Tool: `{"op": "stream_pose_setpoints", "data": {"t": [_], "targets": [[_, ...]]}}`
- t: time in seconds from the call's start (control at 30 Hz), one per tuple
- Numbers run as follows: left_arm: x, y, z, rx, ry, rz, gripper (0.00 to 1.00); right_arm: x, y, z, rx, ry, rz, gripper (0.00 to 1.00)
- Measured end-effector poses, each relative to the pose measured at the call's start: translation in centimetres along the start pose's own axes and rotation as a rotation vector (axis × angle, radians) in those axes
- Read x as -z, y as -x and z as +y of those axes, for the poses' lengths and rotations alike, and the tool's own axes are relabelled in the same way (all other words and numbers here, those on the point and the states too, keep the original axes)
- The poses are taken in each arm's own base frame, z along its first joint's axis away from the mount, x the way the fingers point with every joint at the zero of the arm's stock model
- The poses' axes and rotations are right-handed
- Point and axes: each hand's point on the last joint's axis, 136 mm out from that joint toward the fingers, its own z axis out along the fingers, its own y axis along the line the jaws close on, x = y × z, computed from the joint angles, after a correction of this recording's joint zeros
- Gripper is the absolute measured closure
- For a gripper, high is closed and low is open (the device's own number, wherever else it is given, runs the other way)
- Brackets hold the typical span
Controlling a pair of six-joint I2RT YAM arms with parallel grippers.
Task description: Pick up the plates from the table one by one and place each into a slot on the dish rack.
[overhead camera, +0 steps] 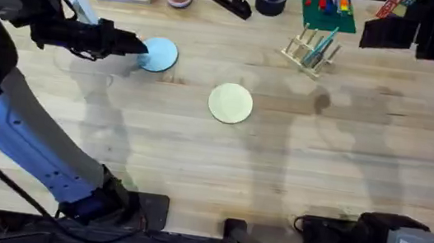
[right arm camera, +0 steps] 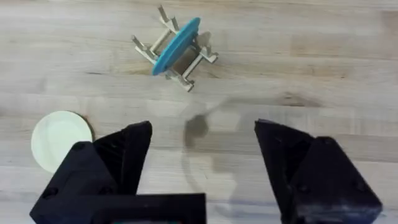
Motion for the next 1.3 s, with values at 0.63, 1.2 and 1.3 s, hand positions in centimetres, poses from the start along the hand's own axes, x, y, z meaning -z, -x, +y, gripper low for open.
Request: {"op": "stream_pose_setpoints", "data": {"t": [0.63, 1.2, 1.3], "targets": [[-0.7, -0.2, 1.7, 0.071, -0.042, -0.022, 0.960, 0.0, 0.0, 0.0, 0.000, 0.000, 0.001, 0.008], [-0.6, -0.6, 2.0, 0.089, -0.020, 0.001, 0.959, 0.0, 0.0, 0.0, 0.000, 0.000, 0.001, 0.007], [-0.6, -0.6, 2.0, 0.089, -0.020, 0.001, 0.960, 0.0, 0.0, 0.0, 0.000, 0.000, 0.000, 0.007]]}}
